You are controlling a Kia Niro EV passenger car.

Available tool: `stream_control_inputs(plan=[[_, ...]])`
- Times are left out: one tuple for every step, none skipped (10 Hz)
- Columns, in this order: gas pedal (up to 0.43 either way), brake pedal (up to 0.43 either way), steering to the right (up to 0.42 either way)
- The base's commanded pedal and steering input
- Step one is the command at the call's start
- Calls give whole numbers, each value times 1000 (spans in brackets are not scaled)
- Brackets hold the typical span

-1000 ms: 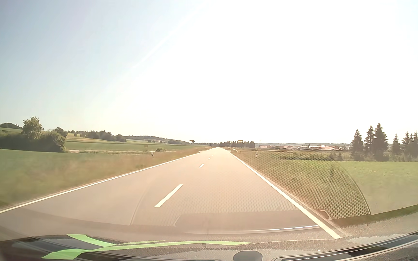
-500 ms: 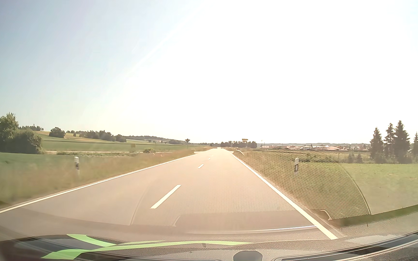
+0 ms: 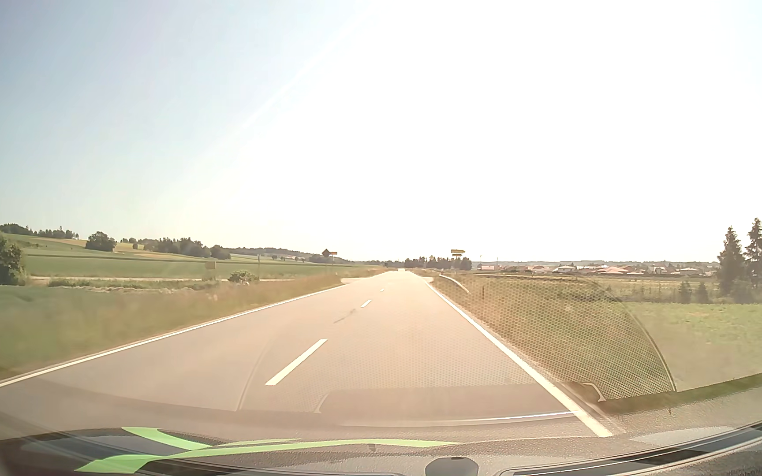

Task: Follow the waypoints while adhering to traffic rules and regulations

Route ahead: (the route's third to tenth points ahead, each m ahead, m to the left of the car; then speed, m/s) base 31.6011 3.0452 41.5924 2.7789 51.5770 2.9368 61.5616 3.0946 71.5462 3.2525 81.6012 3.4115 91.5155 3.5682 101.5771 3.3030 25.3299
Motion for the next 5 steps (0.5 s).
stream_control_inputs(plan=[[189, 0, -2], [189, 0, -2], [189, 0, -2], [189, 0, -2], [177, 0, -2]])
